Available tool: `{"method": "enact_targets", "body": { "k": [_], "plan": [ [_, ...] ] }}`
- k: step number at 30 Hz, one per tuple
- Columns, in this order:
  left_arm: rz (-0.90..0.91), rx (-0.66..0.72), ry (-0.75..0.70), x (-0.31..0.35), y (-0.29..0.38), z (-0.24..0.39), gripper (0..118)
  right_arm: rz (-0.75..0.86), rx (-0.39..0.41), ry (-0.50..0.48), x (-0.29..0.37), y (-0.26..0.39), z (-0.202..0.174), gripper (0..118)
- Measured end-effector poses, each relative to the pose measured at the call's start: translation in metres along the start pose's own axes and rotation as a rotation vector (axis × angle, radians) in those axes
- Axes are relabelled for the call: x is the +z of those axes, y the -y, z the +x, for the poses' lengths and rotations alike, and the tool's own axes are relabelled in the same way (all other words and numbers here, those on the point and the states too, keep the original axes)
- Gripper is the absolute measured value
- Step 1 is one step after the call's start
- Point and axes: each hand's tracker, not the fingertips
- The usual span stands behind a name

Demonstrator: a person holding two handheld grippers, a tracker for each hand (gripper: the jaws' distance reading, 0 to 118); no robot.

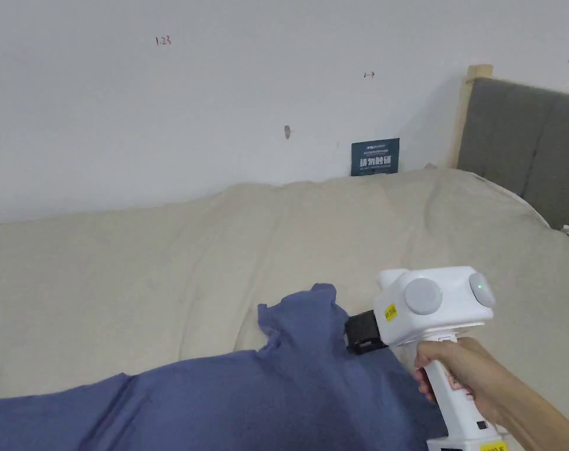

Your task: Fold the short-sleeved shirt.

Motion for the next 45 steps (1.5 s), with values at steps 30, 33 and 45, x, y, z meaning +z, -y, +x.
{"method": "enact_targets", "body": {
  "k": [30,33,45],
  "plan": [
    [-0.282,0.017,-0.014,-0.218,-0.134,-0.069,114,0.01,-0.061,-0.023,0.017,0.004,0.008,1],
    [-0.313,-0.04,-0.087,-0.248,-0.124,-0.074,113,0.005,-0.048,-0.031,0.02,0.003,0.01,1],
    [-0.3,-0.085,-0.038,-0.266,-0.108,-0.06,42,0.004,-0.004,-0.016,0.016,0.001,0.007,1]
  ]
}}
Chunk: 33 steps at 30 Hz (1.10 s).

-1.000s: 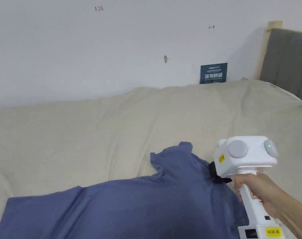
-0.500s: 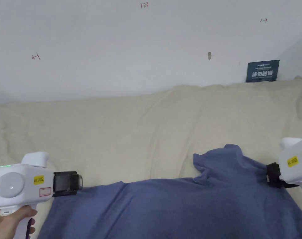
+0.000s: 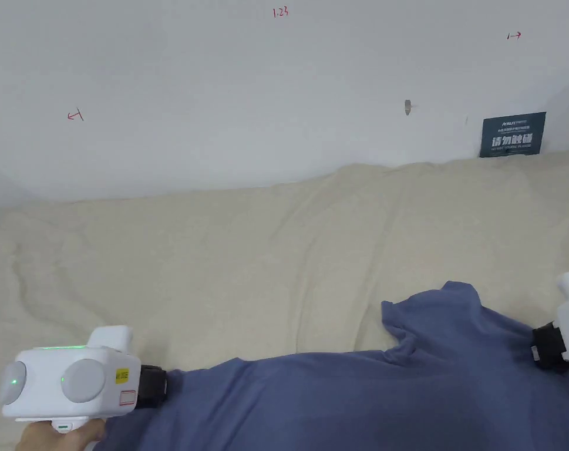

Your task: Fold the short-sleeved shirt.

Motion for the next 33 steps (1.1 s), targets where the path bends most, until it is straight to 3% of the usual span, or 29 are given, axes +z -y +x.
{"method": "enact_targets", "body": {
  "k": [1,2,3,7,12,13,14,17,26,29,33],
  "plan": [
    [0.021,-0.02,-0.011,0.004,0.0,0.007,7,-0.001,-0.002,0.003,0.0,-0.001,-0.002,1],
    [0.02,-0.03,-0.008,0.005,0.0,0.011,3,0.0,-0.002,0.005,0.001,-0.001,-0.003,1],
    [0.017,-0.062,-0.061,0.007,0.002,0.013,3,0.002,0.002,0.007,0.004,-0.001,-0.002,1],
    [-0.01,-0.051,-0.022,0.023,0.0,0.006,3,0.004,-0.019,-0.015,0.017,-0.008,0.003,1],
    [0.132,-0.02,-0.01,0.082,-0.017,-0.01,3,0.036,-0.074,-0.056,0.048,-0.019,0.007,1],
    [0.146,-0.03,-0.024,0.1,-0.022,-0.015,3,0.067,-0.074,-0.112,0.059,-0.022,0.003,1],
    [0.173,-0.036,-0.026,0.117,-0.028,-0.015,3,0.088,-0.089,-0.121,0.071,-0.025,0.0,1],
    [0.257,-0.027,-0.018,0.168,-0.04,-0.022,3,0.161,-0.029,-0.106,0.112,-0.036,-0.01,1],
    [0.511,-0.046,-0.092,0.312,-0.072,-0.024,3,0.357,-0.058,-0.152,0.253,-0.076,-0.012,1],
    [0.577,-0.052,-0.106,0.291,-0.069,-0.025,3,0.452,-0.042,-0.117,0.305,-0.095,-0.016,1],
    [0.643,-0.06,-0.11,0.328,-0.085,-0.011,3,0.498,-0.054,-0.102,0.351,-0.131,-0.019,1]
  ]
}}
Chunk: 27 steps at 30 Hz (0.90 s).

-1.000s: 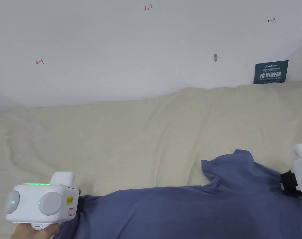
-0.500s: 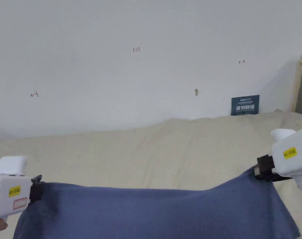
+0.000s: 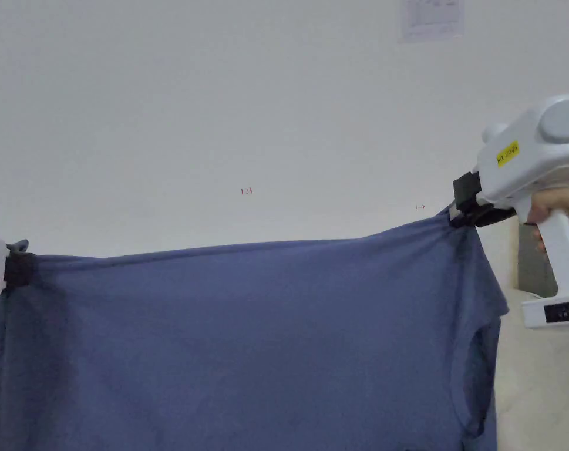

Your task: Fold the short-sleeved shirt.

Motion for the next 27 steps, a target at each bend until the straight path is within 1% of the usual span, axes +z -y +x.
{"method": "enact_targets", "body": {
  "k": [1,2,3,4,5,7,8,9,12,14,16,17,18,20,21,22,23,24,25,26,27],
  "plan": [
    [0.011,0.002,0.0,0.013,-0.033,-0.005,3,0.013,-0.007,0.009,0.004,-0.016,-0.002,1],
    [0.036,-0.002,-0.015,0.033,-0.08,-0.014,3,0.034,-0.019,0.018,0.007,-0.029,-0.004,1],
    [0.06,-0.001,-0.01,0.042,-0.089,-0.006,3,0.042,-0.018,0.016,0.008,-0.045,-0.006,1],
    [0.09,0.015,-0.025,0.048,-0.093,0.001,3,0.057,-0.036,0.019,0.009,-0.054,-0.008,1],
    [0.11,0.013,-0.036,0.04,-0.108,-0.002,3,0.062,-0.047,0.011,0.01,-0.068,-0.011,1],
    [0.115,0.001,-0.072,0.053,-0.12,0.021,3,0.073,-0.033,0.003,0.006,-0.09,-0.016,1],
    [0.116,-0.005,-0.066,0.066,-0.128,0.044,3,0.08,-0.022,0.019,0.003,-0.101,-0.021,1],
    [0.124,0.004,-0.061,0.032,-0.14,0.009,3,0.092,-0.026,0.037,-0.001,-0.11,-0.023,1],
    [0.146,0.003,-0.07,0.039,-0.158,0.039,3,0.109,-0.035,0.033,-0.015,-0.138,-0.027,1],
    [0.151,-0.036,-0.097,0.004,-0.174,0.011,3,0.127,-0.058,0.016,-0.023,-0.152,-0.029,1],
    [0.155,-0.048,-0.111,0.007,-0.185,0.026,3,0.126,-0.056,0.011,-0.031,-0.165,-0.032,1],
    [0.153,-0.061,-0.109,-0.021,-0.198,0.004,3,0.131,-0.058,0.014,-0.034,-0.173,-0.033,1],
    [0.154,-0.075,-0.109,-0.028,-0.207,0.003,3,0.137,-0.063,0.019,-0.036,-0.18,-0.034,1],
    [0.174,-0.07,-0.116,-0.022,-0.217,0.015,3,0.176,-0.079,0.018,-0.03,-0.179,-0.04,1],
    [0.207,-0.058,-0.127,-0.034,-0.219,-0.001,3,0.194,-0.097,0.014,-0.027,-0.183,-0.042,1],
    [0.296,-0.039,-0.135,-0.03,-0.218,0.0,3,0.22,-0.096,-0.003,-0.025,-0.188,-0.043,1],
    [0.343,-0.062,-0.134,-0.026,-0.216,0.005,3,0.222,-0.089,-0.007,-0.028,-0.195,-0.042,1],
    [0.333,-0.108,-0.157,-0.025,-0.217,0.01,3,0.213,-0.108,0.015,-0.029,-0.198,-0.041,1],
    [0.33,-0.098,-0.171,-0.033,-0.217,0.002,3,0.205,-0.124,0.01,-0.03,-0.2,-0.04,1],
    [0.304,-0.09,-0.151,-0.036,-0.222,0.002,3,0.18,-0.141,-0.003,-0.029,-0.202,-0.039,1],
    [0.289,-0.093,-0.138,-0.035,-0.221,0.004,3,0.212,-0.152,-0.008,-0.033,-0.202,-0.037,1]
  ]
}}
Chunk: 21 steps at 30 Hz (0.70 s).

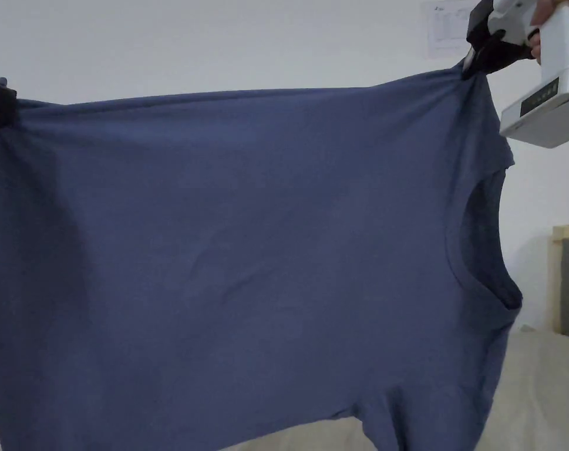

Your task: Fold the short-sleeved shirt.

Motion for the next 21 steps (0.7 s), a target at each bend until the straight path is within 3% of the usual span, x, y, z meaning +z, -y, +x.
{"method": "enact_targets", "body": {
  "k": [3,9,10,13,21],
  "plan": [
    [0.014,0.04,0.012,0.001,0.015,0.003,3,0.015,0.044,-0.017,-0.012,0.004,0.005,1],
    [-0.117,0.058,0.028,-0.001,0.068,0.026,3,-0.116,0.094,-0.005,-0.052,0.055,0.027,1],
    [-0.139,0.043,0.032,-0.045,0.079,0.009,3,-0.138,0.121,0.02,-0.059,0.068,0.03,1],
    [-0.2,0.049,0.039,-0.065,0.116,0.015,3,-0.198,0.168,0.05,-0.079,0.11,0.04,1],
    [-0.369,0.098,0.088,-0.039,0.244,0.04,3,-0.343,0.134,0.06,-0.089,0.25,0.093,1]
  ]
}}
